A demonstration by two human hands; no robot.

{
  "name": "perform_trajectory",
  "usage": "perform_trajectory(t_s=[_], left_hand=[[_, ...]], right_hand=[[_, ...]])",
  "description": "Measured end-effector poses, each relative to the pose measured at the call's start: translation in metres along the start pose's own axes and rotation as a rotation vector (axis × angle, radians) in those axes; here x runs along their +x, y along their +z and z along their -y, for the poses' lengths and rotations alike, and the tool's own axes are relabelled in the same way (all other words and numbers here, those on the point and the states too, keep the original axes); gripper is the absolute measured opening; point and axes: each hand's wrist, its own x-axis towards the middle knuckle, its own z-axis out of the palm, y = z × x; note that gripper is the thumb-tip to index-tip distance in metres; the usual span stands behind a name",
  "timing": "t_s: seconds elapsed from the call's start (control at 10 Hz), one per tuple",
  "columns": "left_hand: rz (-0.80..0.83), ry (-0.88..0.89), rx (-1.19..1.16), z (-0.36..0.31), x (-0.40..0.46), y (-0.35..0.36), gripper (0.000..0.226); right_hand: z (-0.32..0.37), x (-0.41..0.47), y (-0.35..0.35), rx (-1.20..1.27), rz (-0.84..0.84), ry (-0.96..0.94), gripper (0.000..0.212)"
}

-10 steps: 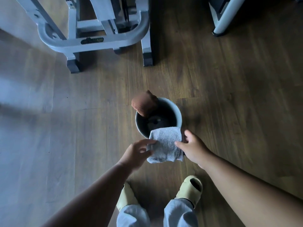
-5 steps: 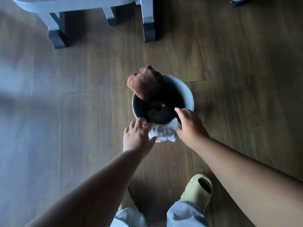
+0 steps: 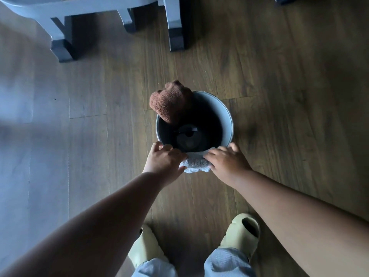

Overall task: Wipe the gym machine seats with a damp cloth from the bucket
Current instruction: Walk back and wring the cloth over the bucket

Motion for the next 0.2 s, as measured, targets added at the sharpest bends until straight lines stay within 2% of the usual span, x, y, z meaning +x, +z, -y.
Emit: perform_trajectory(t_s=[0.2], left_hand=[[0.009,-0.020,-0.032,-0.002,-0.014,-0.026,0.041]], right_hand=[[-0.002,-0.015,-0.027,0.101,-0.016,0.041,0.035]])
